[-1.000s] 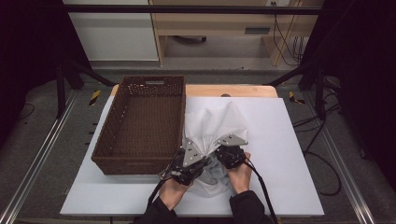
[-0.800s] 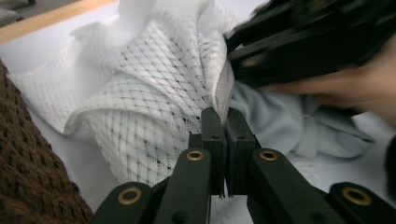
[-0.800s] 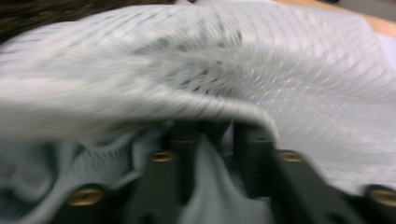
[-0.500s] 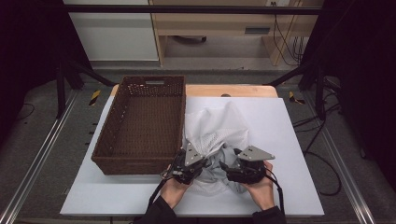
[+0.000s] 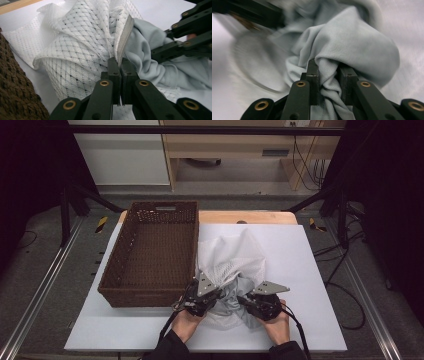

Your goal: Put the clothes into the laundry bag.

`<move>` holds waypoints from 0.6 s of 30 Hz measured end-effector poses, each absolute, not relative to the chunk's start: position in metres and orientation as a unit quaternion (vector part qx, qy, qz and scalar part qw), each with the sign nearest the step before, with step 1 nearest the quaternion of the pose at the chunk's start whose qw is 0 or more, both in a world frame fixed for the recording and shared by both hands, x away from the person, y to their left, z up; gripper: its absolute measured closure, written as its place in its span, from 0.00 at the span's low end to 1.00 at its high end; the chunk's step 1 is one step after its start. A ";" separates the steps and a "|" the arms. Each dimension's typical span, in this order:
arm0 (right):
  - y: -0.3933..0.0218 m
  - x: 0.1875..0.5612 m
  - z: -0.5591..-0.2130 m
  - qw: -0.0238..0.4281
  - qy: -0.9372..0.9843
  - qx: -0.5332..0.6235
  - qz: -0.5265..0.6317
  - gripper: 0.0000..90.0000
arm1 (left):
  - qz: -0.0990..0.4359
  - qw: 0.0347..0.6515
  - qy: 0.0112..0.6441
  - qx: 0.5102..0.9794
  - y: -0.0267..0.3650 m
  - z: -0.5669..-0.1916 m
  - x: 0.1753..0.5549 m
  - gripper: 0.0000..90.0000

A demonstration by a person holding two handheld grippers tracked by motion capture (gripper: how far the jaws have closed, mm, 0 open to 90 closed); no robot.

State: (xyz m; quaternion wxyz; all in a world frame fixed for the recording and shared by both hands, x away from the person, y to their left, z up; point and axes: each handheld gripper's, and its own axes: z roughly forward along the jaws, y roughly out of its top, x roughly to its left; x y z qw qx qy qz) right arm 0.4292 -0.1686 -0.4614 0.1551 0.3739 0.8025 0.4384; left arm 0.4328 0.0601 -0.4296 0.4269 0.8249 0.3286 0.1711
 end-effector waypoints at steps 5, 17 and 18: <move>-0.139 0.425 -0.446 0.145 0.818 0.319 0.456 0.83 | 0.169 0.444 0.310 0.824 0.059 -0.416 0.426 0.98; -0.130 0.481 -0.475 0.227 0.751 0.459 0.418 0.83 | 0.155 0.422 0.304 0.840 0.054 -0.429 0.425 0.98; -0.130 0.481 -0.475 0.227 0.751 0.459 0.418 0.83 | 0.155 0.422 0.304 0.840 0.054 -0.429 0.425 0.98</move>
